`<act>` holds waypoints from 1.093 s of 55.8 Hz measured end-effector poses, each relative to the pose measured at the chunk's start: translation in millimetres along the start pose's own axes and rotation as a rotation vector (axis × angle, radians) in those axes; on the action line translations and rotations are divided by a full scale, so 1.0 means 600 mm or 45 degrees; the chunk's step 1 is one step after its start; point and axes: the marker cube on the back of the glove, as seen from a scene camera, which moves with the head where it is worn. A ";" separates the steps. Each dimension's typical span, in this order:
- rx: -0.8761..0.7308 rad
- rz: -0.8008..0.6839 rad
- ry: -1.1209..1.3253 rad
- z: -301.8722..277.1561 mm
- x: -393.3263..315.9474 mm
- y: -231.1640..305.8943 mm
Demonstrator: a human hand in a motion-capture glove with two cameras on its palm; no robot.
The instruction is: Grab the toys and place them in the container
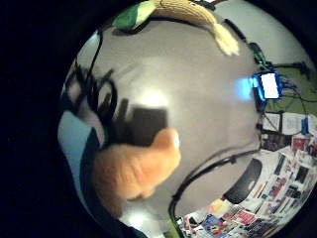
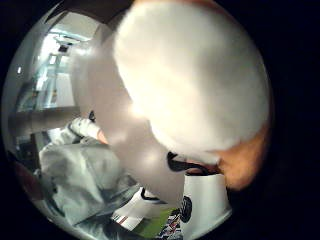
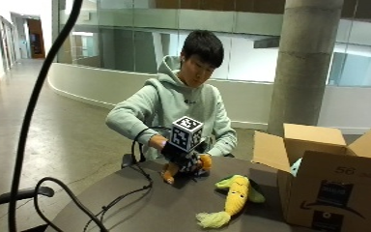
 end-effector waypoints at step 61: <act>0.373 0.003 -0.553 -0.441 -0.180 -0.403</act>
